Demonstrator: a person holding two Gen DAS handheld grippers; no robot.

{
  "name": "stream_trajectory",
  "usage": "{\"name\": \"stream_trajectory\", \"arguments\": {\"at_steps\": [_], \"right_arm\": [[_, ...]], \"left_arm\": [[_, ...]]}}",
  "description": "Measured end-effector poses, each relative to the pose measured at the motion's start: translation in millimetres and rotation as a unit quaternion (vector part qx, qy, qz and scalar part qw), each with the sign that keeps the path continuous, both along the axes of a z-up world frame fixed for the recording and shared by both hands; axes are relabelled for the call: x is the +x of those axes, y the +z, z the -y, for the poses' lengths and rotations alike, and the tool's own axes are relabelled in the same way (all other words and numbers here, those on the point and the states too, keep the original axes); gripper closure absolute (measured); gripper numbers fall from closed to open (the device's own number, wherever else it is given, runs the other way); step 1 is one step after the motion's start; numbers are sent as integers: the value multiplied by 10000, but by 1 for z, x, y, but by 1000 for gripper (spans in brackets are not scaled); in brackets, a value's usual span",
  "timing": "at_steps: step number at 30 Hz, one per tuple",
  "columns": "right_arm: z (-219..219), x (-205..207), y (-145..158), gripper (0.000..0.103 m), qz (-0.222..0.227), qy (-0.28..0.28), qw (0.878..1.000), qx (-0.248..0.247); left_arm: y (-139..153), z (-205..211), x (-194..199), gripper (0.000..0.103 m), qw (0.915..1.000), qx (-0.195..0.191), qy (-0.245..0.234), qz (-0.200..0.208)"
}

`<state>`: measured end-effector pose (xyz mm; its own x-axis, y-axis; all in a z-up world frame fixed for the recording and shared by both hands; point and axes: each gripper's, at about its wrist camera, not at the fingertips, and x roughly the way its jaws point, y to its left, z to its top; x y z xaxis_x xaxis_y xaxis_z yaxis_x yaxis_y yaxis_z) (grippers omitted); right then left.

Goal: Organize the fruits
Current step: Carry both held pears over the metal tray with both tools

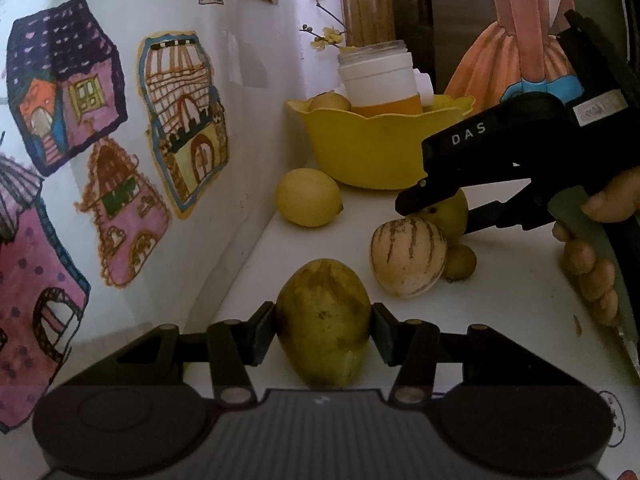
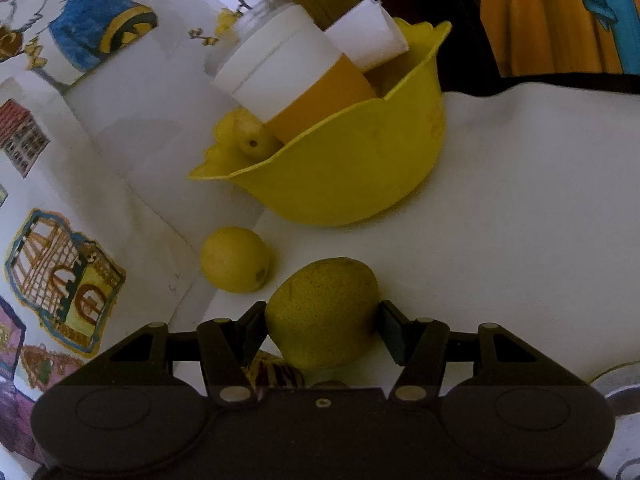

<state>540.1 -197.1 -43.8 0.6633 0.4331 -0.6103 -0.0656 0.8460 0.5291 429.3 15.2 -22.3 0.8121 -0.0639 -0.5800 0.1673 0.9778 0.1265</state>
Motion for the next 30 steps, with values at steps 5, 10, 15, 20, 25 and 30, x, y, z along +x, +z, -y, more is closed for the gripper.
{"name": "stream_trajectory", "arguments": {"at_steps": [5,10,15,20,25,30], "right_arm": [[0,-7,4,42,141,64,9999,28],[3,-16,11,42,258,107,9996,32],[16,-30,20,42,365,113,9991,164],[27,-47,34,42,482,190,9985,175],[41,-71,52,42,600,281,9976,216],[65,-104,66,42,693,316,9966,308]], "left_arm": [[0,-1,-5,48,10000,-94,3,20],[2,1,-12,48,9998,-216,-12,-6],[9,3,-24,48,9993,-368,-38,57],[19,10,-37,48,9987,-473,-178,107],[31,20,-53,48,9979,-559,-294,164],[42,33,-75,48,9965,-660,-456,218]]}}
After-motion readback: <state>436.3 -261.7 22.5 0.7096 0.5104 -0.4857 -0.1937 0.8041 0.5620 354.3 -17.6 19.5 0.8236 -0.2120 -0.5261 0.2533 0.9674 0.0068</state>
